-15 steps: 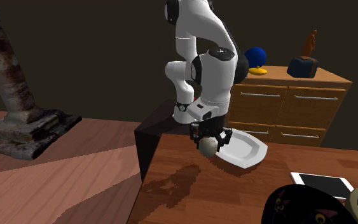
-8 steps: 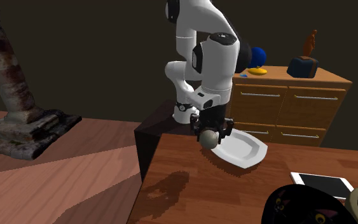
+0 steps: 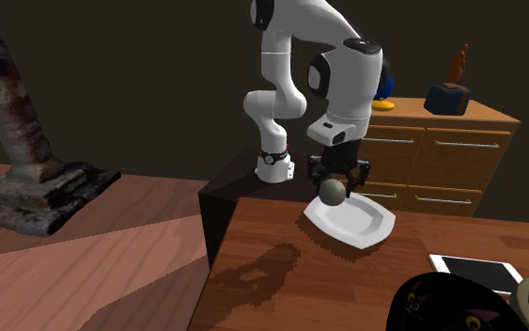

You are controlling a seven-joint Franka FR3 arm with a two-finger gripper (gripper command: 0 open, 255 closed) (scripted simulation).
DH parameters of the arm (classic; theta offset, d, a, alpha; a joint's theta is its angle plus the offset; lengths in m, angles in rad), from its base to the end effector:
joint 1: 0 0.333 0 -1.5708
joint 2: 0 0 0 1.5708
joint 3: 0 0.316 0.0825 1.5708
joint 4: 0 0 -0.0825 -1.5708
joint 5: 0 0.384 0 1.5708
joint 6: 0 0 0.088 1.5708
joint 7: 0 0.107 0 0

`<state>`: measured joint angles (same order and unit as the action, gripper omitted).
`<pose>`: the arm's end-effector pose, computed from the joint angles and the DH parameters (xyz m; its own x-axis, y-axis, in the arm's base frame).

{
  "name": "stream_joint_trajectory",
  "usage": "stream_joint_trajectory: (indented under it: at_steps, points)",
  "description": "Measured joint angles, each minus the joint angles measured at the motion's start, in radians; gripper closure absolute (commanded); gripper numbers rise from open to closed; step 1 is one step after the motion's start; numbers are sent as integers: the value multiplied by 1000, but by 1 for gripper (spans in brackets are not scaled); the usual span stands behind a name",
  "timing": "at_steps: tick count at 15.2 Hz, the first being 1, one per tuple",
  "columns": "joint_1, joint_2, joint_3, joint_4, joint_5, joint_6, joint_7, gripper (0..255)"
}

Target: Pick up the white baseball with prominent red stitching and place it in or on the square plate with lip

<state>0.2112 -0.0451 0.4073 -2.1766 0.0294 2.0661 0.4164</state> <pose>0.4208 0.3027 0.4036 0.9807 0.1841 -0.0659 0.1858 -0.9823 0.0215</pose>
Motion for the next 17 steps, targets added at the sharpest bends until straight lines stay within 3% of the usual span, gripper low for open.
stream_joint_trajectory:
  at_steps: [7,17]
  points:
    - [72,-64,76,-60,48,5,120,255]
    - [77,8,91,-130,17,140,155,255]
